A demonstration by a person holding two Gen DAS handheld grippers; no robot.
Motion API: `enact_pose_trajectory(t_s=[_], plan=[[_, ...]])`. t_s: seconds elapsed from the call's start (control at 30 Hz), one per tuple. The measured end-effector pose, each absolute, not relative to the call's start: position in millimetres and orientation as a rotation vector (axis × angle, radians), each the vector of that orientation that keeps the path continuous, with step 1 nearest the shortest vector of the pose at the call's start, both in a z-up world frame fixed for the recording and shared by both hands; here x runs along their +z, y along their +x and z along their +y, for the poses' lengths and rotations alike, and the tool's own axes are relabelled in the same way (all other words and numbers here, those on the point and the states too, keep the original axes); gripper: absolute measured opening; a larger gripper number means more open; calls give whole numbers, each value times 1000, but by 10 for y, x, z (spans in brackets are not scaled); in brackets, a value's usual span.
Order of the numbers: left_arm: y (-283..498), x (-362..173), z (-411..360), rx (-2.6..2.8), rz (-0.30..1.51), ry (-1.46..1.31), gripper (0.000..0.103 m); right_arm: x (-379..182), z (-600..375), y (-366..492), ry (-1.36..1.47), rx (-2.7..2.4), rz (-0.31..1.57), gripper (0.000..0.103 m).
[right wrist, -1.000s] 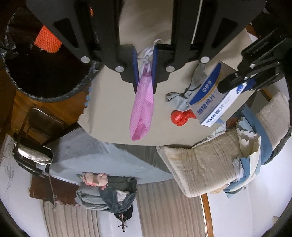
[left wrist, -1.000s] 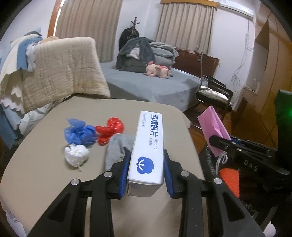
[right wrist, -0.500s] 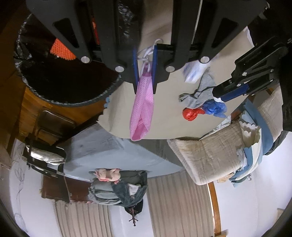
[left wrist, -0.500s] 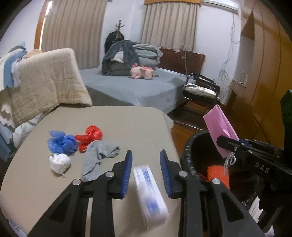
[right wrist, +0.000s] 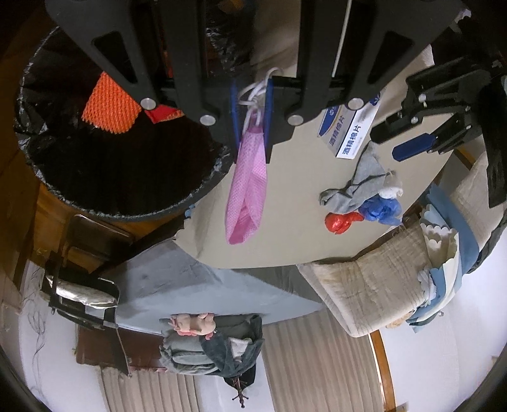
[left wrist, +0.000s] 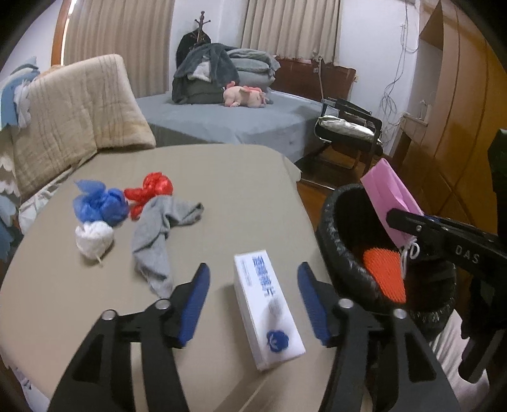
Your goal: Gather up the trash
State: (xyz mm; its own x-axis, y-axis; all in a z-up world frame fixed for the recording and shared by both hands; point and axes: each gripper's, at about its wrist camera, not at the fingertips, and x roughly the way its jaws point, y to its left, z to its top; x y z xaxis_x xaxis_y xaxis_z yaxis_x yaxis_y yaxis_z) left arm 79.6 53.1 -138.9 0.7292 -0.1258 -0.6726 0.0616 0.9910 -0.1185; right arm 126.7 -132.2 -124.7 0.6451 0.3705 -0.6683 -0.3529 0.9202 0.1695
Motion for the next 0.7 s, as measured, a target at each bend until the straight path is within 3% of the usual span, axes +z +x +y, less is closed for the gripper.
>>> enact_pose_trajectory(t_s=[0.07, 0.43, 0.63, 0.7], plan=[[784, -1436, 542, -90, 758, -88, 68, -1269, -1293, 1254, 18, 419, 772, 12], [855, -1669, 394, -87, 802, -103, 69, -1314, -1306, 1282, 18, 410, 791, 12], [914, -1792, 334, -76, 821, -101, 66, -1370, -1358, 1302, 25, 395, 806, 12], [930, -1826, 312, -79, 827, -96, 61, -1389, -1358, 1307, 25, 394, 810, 12]])
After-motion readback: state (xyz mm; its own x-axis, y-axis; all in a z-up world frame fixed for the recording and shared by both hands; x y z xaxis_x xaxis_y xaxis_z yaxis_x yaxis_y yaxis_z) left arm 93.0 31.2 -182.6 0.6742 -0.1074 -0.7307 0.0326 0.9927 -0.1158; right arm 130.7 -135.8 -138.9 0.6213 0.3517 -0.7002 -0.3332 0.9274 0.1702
